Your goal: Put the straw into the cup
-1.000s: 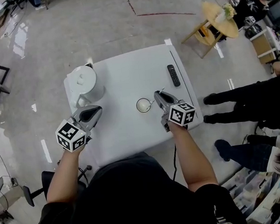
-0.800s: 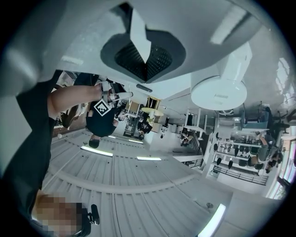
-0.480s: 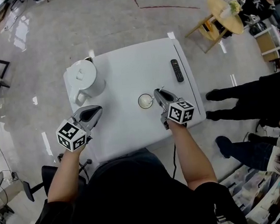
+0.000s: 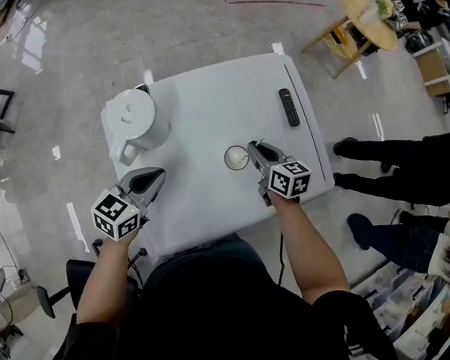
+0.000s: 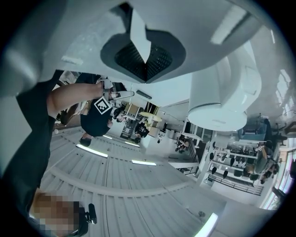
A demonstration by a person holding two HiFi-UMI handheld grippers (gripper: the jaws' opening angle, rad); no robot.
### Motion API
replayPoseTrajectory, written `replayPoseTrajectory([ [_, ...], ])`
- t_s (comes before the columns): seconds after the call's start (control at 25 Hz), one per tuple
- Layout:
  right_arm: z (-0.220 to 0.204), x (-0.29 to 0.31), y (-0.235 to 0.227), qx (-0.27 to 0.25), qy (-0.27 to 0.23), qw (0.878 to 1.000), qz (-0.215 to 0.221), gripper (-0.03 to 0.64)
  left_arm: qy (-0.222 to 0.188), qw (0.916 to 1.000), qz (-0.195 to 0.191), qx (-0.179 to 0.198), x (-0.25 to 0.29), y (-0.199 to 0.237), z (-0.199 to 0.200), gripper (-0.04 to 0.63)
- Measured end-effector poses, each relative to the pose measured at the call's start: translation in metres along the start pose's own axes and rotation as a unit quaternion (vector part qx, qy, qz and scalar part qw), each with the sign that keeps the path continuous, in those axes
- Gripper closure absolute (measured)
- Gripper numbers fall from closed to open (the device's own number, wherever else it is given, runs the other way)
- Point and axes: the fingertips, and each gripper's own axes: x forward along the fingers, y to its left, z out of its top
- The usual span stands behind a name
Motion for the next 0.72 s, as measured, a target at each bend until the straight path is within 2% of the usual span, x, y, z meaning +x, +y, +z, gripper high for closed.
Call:
replayPoseTrajectory([
  [0.48,-0.020,0.009,-0.003,-0.005,0.010,1.000,-0.010,0.561,-0.005,0.9995,-0.006,-0.031,0.001,0.008,-0.010,0.595],
  [0.72,-0.021,0.009,-0.004,-0.005,0.006,1.000,-0.012,0.561,-0.006,0.9994,-0.005,-0.034,0.001,0.008,-0.012,0.595],
])
